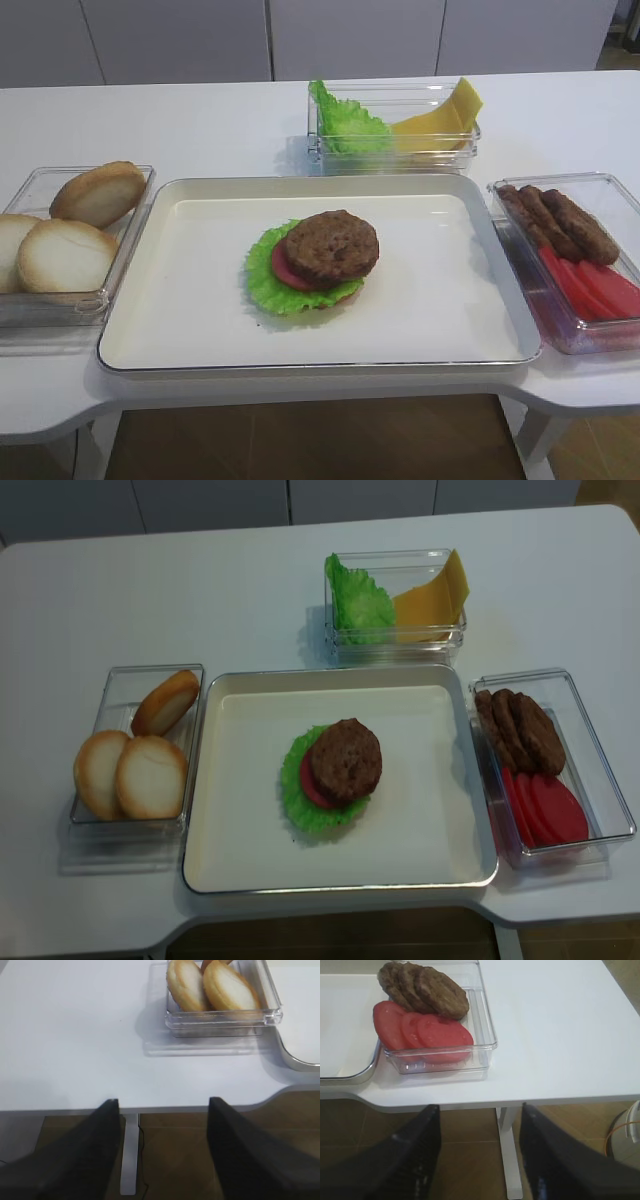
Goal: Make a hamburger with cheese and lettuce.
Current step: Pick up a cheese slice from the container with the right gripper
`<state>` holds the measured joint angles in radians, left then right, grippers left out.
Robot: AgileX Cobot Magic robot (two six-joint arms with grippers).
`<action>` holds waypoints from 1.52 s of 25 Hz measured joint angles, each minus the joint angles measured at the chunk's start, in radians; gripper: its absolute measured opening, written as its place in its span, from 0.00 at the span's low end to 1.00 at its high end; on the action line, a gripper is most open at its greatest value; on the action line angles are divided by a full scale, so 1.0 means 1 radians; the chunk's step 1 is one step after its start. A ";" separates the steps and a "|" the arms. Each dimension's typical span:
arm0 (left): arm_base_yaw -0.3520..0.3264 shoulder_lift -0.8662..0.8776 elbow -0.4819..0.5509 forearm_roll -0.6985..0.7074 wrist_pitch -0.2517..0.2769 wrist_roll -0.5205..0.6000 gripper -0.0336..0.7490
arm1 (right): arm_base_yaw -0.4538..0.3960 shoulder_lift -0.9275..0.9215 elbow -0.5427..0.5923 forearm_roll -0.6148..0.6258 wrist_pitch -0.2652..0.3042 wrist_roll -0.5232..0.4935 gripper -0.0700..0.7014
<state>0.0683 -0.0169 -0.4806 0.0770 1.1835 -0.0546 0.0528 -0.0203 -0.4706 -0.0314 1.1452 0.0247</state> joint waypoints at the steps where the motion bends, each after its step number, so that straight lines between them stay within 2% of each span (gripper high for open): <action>1: 0.000 0.000 0.000 0.000 0.000 0.000 0.57 | 0.000 0.000 0.000 0.000 0.000 0.000 0.62; 38: 0.000 0.000 0.000 0.000 0.000 0.000 0.57 | 0.000 0.000 0.000 -0.003 0.000 0.000 0.62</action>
<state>0.0683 -0.0169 -0.4806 0.0770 1.1835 -0.0546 0.0528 -0.0203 -0.4706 -0.0340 1.1452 0.0247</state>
